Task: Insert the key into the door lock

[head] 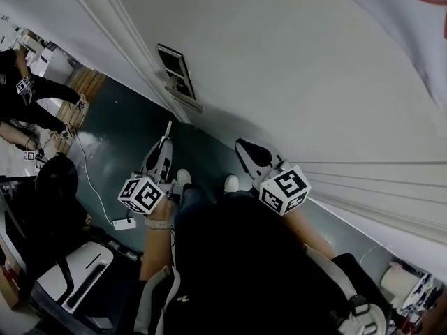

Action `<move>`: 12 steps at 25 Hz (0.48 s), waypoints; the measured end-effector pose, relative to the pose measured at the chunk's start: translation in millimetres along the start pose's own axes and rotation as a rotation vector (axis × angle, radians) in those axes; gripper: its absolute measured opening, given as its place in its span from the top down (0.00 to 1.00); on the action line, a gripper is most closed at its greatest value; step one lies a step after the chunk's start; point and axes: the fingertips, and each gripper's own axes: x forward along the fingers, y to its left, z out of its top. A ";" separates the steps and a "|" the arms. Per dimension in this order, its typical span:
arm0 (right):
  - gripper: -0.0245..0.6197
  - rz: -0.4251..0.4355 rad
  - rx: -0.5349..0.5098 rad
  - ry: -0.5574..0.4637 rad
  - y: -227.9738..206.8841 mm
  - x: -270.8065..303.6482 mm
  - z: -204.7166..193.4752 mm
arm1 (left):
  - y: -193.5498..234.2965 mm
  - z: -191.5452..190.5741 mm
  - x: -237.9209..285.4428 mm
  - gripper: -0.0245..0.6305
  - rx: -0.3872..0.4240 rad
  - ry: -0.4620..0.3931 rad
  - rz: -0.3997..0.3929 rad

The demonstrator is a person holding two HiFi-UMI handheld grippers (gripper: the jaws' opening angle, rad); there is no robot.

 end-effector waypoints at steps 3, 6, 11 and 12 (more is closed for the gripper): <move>0.94 -0.037 0.009 0.004 0.1 6.0 0.3 | 10.3 1.2 10.3 0.92 -0.073 0.022 -0.034; 0.94 -0.086 0.023 0.002 -1.5 10.9 0.2 | 22.5 1.7 25.3 0.92 -0.120 0.045 -0.064; 0.94 -0.157 0.037 -0.003 -2.9 16.5 1.0 | 40.3 2.8 48.1 0.92 -0.204 0.090 -0.099; 0.94 -0.169 0.039 -0.006 -3.6 17.4 1.8 | 43.9 2.0 52.3 0.92 -0.221 0.100 -0.105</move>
